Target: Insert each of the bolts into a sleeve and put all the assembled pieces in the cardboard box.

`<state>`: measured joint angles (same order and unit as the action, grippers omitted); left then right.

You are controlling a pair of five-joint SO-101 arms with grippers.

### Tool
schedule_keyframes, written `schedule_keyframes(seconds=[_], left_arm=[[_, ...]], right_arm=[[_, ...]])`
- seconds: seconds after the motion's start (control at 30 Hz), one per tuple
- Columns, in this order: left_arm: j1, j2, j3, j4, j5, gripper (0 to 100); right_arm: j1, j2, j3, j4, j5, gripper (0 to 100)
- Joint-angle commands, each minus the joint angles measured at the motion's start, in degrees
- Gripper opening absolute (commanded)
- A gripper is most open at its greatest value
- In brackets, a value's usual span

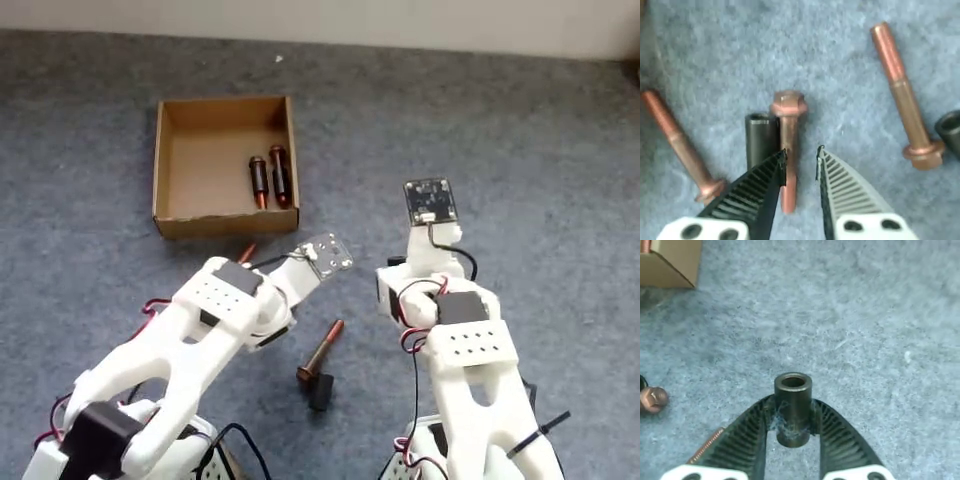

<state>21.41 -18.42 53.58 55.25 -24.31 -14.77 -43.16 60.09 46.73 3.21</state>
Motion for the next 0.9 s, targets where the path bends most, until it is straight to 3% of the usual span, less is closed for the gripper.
schedule_keyframes(seconds=[0.0, 0.23, 0.43, 0.73, 0.87], left_arm=[[0.7, 0.7, -3.0, -4.8, 0.5, 13], [0.5, 1.5, -4.7, -6.2, 2.5, 13], [0.5, 9.6, -8.1, -5.8, 2.5, 13], [0.7, 16.7, -15.0, -0.6, 2.7, 12], [0.7, 15.0, -14.2, -0.8, 2.8, 3]], right_arm=[[0.8, -1.9, -0.2, -1.5, 0.0, 0.5], [0.8, -1.9, -0.2, -1.5, 0.0, 0.5], [0.8, -1.9, -0.2, -1.5, 0.0, 0.5], [0.8, -1.9, -0.2, -1.5, -0.1, 0.5], [0.8, -1.9, -0.2, -1.5, -0.1, 0.5]])
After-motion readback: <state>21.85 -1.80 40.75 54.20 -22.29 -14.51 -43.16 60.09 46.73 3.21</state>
